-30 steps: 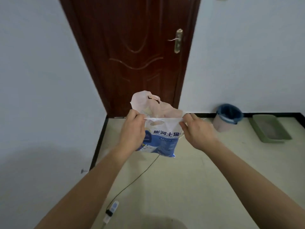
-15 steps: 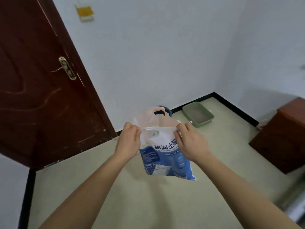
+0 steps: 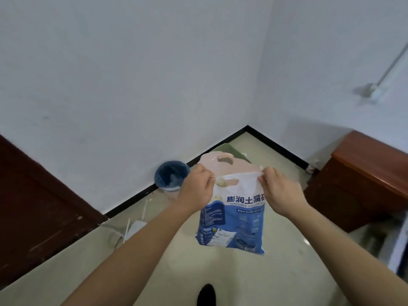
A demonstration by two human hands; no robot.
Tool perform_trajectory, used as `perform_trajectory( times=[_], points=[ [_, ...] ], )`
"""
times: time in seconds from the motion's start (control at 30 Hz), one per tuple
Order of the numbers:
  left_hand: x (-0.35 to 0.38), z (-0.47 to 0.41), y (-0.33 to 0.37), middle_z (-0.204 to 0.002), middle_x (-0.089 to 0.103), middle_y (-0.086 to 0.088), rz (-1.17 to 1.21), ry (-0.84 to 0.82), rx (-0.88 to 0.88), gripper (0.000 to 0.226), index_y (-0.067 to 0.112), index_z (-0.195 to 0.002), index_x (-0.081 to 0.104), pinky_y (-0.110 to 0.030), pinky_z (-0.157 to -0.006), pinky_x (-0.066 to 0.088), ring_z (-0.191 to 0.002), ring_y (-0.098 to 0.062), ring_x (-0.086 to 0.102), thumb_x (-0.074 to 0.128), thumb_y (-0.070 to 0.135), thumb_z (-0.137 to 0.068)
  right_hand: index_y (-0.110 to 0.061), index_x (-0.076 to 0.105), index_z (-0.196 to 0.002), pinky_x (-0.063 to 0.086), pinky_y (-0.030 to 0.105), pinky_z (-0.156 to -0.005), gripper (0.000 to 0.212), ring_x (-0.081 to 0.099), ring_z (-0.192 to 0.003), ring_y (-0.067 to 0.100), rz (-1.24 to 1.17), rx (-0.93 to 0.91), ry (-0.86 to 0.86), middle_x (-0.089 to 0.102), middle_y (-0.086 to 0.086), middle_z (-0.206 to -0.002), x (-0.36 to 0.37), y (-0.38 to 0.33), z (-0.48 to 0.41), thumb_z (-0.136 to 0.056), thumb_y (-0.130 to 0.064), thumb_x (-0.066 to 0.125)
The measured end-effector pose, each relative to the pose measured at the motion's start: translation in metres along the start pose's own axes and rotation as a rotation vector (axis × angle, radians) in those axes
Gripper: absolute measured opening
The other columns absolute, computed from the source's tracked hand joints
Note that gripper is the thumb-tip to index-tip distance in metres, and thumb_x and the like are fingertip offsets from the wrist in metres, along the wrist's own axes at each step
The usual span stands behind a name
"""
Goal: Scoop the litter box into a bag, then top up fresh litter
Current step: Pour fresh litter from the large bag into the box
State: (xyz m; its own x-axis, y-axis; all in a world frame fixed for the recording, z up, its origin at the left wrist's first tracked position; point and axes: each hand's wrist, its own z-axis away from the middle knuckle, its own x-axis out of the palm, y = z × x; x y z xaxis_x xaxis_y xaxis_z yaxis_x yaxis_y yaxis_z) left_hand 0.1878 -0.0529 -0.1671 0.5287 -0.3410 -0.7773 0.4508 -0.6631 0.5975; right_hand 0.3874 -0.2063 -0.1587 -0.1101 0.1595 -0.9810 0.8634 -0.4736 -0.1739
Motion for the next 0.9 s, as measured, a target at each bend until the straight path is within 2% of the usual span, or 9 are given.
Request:
perform_trajectory(
  times=[0.13, 0.33, 0.5, 0.63, 0.77, 0.9],
  points=[
    [0.021, -0.103, 0.015, -0.096, 0.053, -0.005, -0.062, -0.024, 0.089, 0.021, 0.006, -0.093, 0.066, -0.037, -0.079, 0.046, -0.084, -0.019, 0.052, 0.050, 0.020, -0.096, -0.021, 0.049, -0.108, 0.038, 0.034, -0.061, 0.026, 0.061, -0.089, 0.026, 0.044, 0.052, 0.016, 0.059, 0.001, -0.110, -0.014, 0.053, -0.073, -0.104, -0.041, 0.032],
    [0.066, -0.233, 0.048, -0.097, 0.050, -0.006, -0.145, -0.071, 0.188, 0.024, 0.004, -0.092, 0.064, -0.027, -0.080, 0.040, -0.089, -0.016, 0.045, 0.045, 0.018, -0.099, -0.018, 0.053, -0.111, 0.046, 0.038, -0.064, 0.029, 0.064, -0.090, 0.030, -0.013, 0.142, 0.083, 0.057, 0.003, -0.114, -0.019, 0.138, -0.164, -0.104, -0.040, 0.036],
    [0.125, -0.341, 0.063, -0.095, 0.050, -0.010, -0.153, -0.019, 0.102, 0.019, 0.002, -0.090, 0.066, -0.033, -0.078, 0.041, -0.090, -0.025, 0.049, 0.052, 0.014, -0.096, -0.018, 0.054, -0.115, 0.050, 0.039, -0.066, 0.028, 0.063, -0.092, 0.033, -0.182, 0.093, 0.114, 0.055, 0.005, -0.117, 0.000, 0.222, -0.264, -0.103, -0.038, 0.038],
    [0.171, -0.409, 0.077, -0.090, 0.045, -0.004, -0.144, 0.002, -0.026, 0.020, 0.001, -0.090, 0.066, -0.032, -0.073, 0.040, -0.087, -0.024, 0.050, 0.053, 0.015, -0.096, -0.019, 0.058, -0.119, 0.053, 0.042, -0.074, 0.029, 0.063, -0.093, 0.031, -0.283, 0.047, 0.071, 0.057, 0.004, -0.116, 0.002, 0.283, -0.335, -0.103, -0.037, 0.041],
    [0.205, -0.467, 0.080, -0.088, 0.044, -0.003, -0.174, -0.008, -0.111, 0.022, 0.001, -0.086, 0.066, -0.028, -0.067, 0.034, -0.082, -0.021, 0.048, 0.053, 0.015, -0.097, -0.021, 0.058, -0.119, 0.053, 0.039, -0.072, 0.030, 0.063, -0.090, 0.026, -0.259, -0.022, -0.006, 0.058, 0.001, -0.114, 0.004, 0.331, -0.399, -0.104, -0.038, 0.038],
    [0.240, -0.501, 0.067, -0.099, 0.053, -0.009, -0.130, -0.064, -0.157, 0.019, 0.001, -0.091, 0.066, -0.034, -0.076, 0.046, -0.091, -0.026, 0.052, 0.053, 0.014, -0.096, -0.019, 0.058, -0.115, 0.051, 0.035, -0.067, 0.031, 0.063, -0.084, 0.023, -0.192, -0.062, -0.106, 0.058, -0.001, -0.112, 0.025, 0.360, -0.457, -0.105, -0.037, 0.035]
  ],
)
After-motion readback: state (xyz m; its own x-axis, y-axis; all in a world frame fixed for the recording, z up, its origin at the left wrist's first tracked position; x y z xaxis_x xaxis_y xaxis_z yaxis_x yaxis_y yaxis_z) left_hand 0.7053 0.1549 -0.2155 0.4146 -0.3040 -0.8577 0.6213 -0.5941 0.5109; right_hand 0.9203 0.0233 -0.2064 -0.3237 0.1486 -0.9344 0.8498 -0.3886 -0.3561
